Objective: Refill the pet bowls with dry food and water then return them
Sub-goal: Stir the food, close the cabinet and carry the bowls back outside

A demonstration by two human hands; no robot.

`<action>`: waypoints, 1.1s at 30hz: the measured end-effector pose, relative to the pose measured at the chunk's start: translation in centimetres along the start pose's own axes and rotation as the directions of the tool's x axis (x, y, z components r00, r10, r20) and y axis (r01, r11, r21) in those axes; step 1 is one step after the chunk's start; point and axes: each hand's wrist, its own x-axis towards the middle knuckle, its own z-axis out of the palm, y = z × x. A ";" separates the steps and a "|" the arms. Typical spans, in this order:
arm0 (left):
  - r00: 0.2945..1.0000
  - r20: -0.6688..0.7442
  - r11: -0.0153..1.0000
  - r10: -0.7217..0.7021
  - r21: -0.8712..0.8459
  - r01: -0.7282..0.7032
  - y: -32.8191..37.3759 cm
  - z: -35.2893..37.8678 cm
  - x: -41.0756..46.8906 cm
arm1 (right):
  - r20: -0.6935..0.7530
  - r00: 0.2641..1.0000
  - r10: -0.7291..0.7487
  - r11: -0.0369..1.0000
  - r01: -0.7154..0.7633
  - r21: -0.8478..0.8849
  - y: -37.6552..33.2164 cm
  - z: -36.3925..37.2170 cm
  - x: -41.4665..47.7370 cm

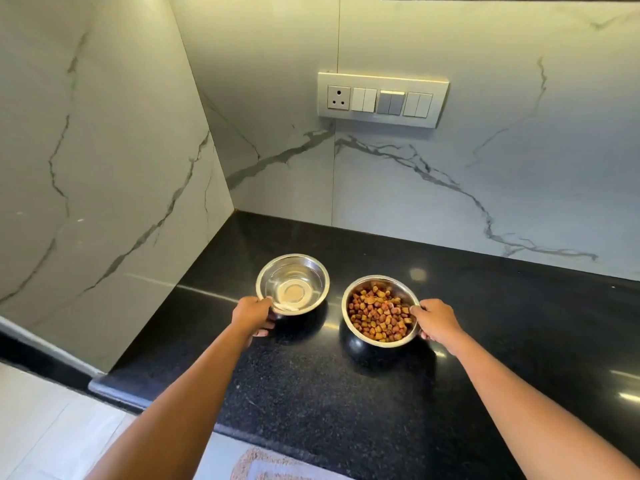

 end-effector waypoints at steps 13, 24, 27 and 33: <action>0.992 -0.098 0.976 -0.080 -0.211 0.057 -0.2 2.6 1.9 | 0.050 0.991 -0.123 0.992 0.120 0.048 0.1 -0.3 0.7; 0.978 -0.183 0.970 -0.104 -0.238 0.058 -2.9 0.3 -1.2 | 0.100 0.973 -0.210 0.975 0.200 0.098 -2.2 0.6 0.2; 0.970 -0.211 0.963 -0.125 -0.261 0.067 -4.6 -1.5 -3.1 | 0.123 0.960 -0.250 0.966 0.238 0.099 -3.6 1.3 -0.9; 0.949 -0.279 0.953 -0.146 -0.296 0.060 -9.2 -6.3 -7.2 | 0.140 0.937 -0.319 0.948 0.314 0.060 -6.3 4.3 -3.2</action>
